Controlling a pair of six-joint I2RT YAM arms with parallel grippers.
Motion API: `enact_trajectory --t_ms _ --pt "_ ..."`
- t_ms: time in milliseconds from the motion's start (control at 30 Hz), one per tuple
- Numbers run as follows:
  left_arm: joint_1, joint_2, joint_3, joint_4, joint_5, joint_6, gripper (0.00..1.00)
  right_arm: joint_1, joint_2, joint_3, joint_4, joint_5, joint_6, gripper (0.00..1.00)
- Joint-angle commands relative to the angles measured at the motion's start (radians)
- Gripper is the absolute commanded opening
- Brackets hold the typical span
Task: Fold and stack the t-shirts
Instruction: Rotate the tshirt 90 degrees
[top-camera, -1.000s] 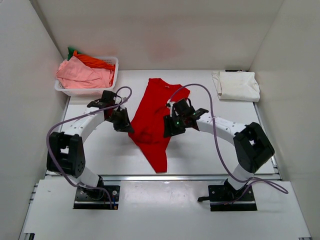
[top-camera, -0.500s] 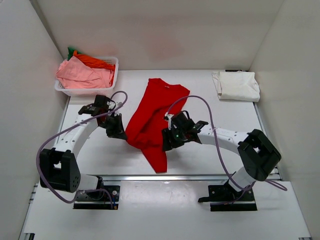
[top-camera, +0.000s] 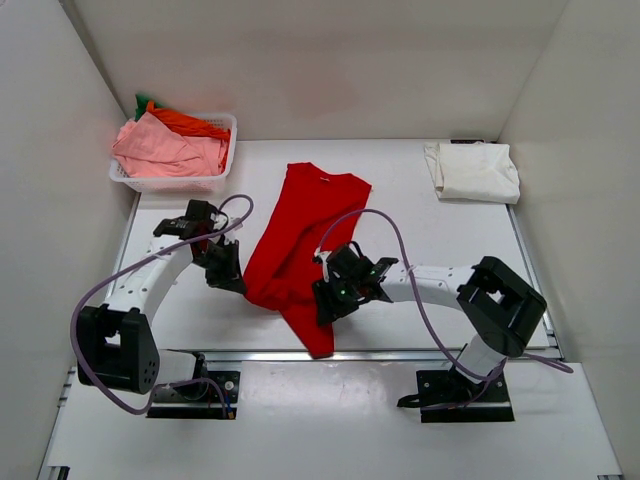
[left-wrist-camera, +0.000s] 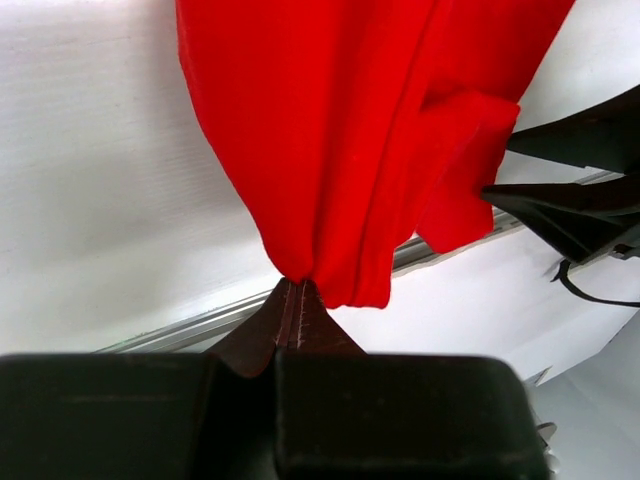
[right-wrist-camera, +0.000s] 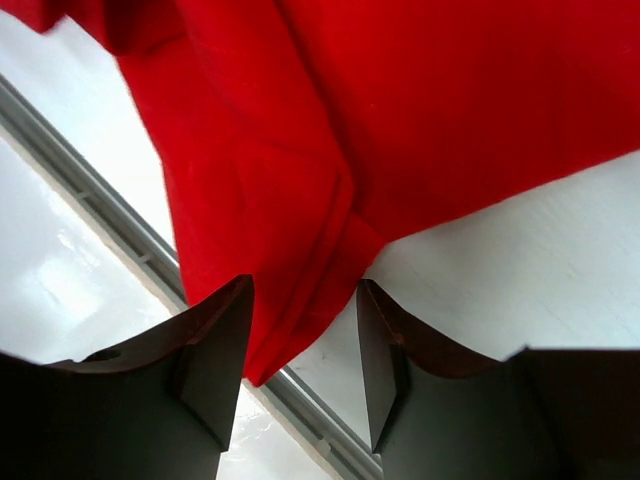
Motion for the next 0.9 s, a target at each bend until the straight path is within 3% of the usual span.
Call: enact_trajectory --t_ms 0,67,133,167,400,600,633,667,700,733,800,867 --pt "-0.001 -0.022 -0.021 0.008 0.01 0.016 0.01 0.029 0.026 0.027 0.002 0.037 0.024 0.44" --pt "-0.002 -0.025 -0.03 0.011 0.01 0.016 0.01 0.035 0.028 0.018 0.008 0.039 0.024 0.39" --pt "0.005 -0.025 -0.033 0.013 0.007 0.023 0.02 0.034 0.032 0.01 0.01 0.024 0.022 0.04" --pt "0.013 -0.02 -0.035 0.019 0.004 0.023 0.02 0.046 0.026 0.012 0.005 0.013 0.027 0.0" --pt "0.038 0.048 -0.021 0.066 -0.005 0.031 0.05 0.159 -0.003 0.09 0.012 -0.013 -0.074 0.0" --pt "0.048 0.084 0.019 0.102 0.016 0.02 0.07 0.303 0.12 0.237 -0.053 -0.06 -0.195 0.0" --pt "0.051 0.091 0.019 0.105 0.013 0.02 0.09 0.322 0.141 0.251 -0.054 -0.091 -0.209 0.04" --pt "0.058 0.096 0.022 0.109 0.013 0.02 0.18 0.337 0.163 0.274 -0.062 -0.099 -0.217 0.1" --pt "0.056 0.096 0.02 0.109 0.013 0.022 0.28 0.353 0.178 0.283 -0.089 -0.111 -0.234 0.25" --pt "0.059 0.101 0.026 0.112 0.01 0.022 0.32 0.365 0.184 0.296 -0.096 -0.134 -0.25 0.34" --pt "0.067 0.101 0.039 0.112 0.013 0.022 0.37 0.373 0.169 0.293 -0.11 -0.131 -0.258 0.43" --pt "0.078 0.093 0.055 0.122 0.023 0.014 0.39 0.37 0.114 0.245 -0.096 -0.098 -0.254 0.45"
